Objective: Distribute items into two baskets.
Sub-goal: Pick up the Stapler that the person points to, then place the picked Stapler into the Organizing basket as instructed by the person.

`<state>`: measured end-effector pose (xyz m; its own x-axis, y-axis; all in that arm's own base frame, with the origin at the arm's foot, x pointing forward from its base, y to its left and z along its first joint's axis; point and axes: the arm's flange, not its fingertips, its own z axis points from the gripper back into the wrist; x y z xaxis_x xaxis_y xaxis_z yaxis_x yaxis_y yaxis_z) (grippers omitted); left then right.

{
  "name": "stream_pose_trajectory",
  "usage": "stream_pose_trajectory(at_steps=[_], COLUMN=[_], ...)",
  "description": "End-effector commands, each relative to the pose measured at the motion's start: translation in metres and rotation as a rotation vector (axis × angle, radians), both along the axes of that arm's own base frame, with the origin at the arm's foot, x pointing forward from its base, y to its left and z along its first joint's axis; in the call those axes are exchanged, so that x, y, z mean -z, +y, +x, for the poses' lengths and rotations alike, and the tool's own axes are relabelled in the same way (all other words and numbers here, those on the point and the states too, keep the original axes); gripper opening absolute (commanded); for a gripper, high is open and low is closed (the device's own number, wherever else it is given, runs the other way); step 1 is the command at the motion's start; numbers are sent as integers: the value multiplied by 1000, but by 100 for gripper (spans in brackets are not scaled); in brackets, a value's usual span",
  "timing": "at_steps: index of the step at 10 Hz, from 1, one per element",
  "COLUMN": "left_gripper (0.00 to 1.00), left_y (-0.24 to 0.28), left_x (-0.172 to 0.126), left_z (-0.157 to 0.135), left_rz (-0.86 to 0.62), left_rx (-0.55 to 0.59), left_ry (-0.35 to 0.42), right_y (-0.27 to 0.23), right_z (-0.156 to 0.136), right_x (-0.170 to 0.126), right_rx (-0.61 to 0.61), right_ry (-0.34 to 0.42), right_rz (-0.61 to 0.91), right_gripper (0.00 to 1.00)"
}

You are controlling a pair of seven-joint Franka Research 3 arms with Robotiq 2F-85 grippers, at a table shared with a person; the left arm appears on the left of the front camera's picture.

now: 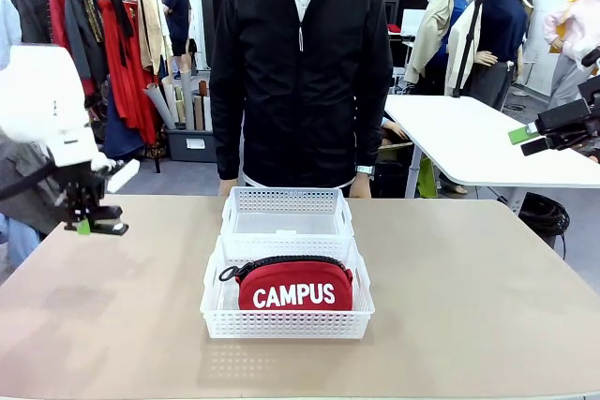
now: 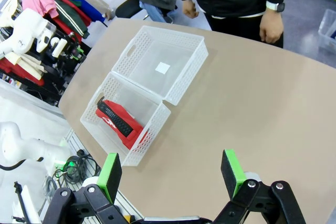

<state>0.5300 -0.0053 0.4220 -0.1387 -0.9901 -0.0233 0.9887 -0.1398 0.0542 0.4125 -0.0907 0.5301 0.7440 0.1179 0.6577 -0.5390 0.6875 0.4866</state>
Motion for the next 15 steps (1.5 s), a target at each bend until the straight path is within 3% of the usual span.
stream_pose_trajectory(at_steps=[1, 4, 7, 15], left_gripper=[0, 0, 0, 0], left_y=[-7, -11, -17, -14], left_x=[-40, -97, -121, -117], left_z=[-1, -10, -15, -16], left_rz=[32, 49, 18, 23], left_rx=[-40, -92, -118, -100], left_ry=[-22, -89, -77, -95], right_y=[1, 1, 1, 1], right_z=[0, 0, 0, 0], right_x=[-2, -2, -2, -2], right_rx=[-4, -4, -4, -4], right_ry=[-7, -7, -7, -7], right_rz=[4, 4, 4, 4], right_gripper=[100, 100, 100, 100])
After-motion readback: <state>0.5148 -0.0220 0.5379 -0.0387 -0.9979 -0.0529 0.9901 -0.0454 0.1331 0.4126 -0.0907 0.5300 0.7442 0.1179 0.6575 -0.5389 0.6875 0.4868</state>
